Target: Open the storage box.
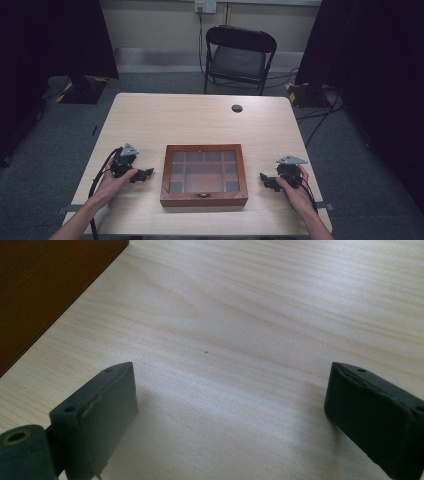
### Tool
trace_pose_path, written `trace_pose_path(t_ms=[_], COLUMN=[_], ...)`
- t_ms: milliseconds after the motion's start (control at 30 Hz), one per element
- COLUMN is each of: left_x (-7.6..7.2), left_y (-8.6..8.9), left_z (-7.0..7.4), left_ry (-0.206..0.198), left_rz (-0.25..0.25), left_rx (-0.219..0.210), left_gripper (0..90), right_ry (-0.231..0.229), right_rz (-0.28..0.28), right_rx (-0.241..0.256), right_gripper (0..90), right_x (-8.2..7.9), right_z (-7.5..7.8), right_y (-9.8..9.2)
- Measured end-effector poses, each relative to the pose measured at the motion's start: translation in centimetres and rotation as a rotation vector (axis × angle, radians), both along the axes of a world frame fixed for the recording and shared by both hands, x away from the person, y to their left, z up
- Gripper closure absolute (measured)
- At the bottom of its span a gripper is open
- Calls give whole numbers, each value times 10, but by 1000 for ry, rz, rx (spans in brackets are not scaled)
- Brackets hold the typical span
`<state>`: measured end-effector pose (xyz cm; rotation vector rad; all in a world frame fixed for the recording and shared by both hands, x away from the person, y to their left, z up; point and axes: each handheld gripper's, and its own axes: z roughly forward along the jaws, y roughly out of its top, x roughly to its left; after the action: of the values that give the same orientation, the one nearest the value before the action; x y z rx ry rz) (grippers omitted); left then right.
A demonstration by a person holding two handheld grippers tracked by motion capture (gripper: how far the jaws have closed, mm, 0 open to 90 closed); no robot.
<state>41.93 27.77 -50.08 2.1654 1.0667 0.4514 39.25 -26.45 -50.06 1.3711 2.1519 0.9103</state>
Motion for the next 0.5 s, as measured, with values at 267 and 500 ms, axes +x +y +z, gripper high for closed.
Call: trace_pose_path(t_ms=[267, 500], left_x=[-1, -3], left_y=[-4, -3], left_z=[7, 25], left_ry=[28, 36], left_rz=[2, -24], left_rx=[-5, -118], left_gripper=[169, 192], right_ry=[0, 0], right_rz=[0, 0], right_rx=[0, 0], right_gripper=[60, 60], right_x=[0, 0], right_z=[0, 0], right_y=[0, 0])
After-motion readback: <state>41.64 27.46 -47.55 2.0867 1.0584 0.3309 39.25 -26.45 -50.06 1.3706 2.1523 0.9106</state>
